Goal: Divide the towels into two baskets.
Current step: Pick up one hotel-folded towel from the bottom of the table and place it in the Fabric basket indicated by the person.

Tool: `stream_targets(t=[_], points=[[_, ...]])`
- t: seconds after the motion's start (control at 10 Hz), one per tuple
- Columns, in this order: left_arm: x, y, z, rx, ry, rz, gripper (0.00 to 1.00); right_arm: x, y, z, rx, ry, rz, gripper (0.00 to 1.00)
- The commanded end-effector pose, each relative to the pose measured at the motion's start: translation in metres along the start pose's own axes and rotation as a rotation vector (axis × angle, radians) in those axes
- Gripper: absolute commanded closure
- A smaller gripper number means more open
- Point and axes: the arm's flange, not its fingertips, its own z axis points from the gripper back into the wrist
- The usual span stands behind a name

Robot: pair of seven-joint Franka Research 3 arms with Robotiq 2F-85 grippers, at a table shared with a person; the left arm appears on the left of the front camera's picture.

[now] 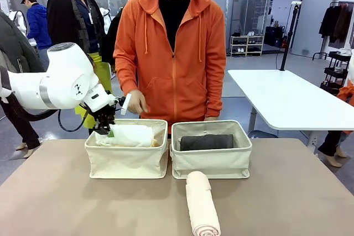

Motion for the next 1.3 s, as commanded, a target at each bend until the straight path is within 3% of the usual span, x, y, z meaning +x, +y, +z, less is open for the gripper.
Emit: stream_targets(t=[0.0,0.1,0.3,1.2], points=[[-0.0014,0.0028,0.0048,0.032,-0.023,0.002,0.27,-0.0002,0.0032,0.0022,0.001,0.004,0.007,0.0],[-0.0007,0.0011,0.0055,0.031,-0.013,0.0,0.13,-0.0002,0.0032,0.0022,0.001,0.004,0.007,0.0],[-0.002,-0.0072,0.0095,0.034,-0.009,0.027,0.0,-0.0002,0.0032,0.0022,0.001,0.004,0.007,0.0],[0.0026,0.0008,0.0019,0.009,-0.002,-0.003,0.0,-0.0002,0.0032,0.0022,0.001,0.004,0.007,0.0]])
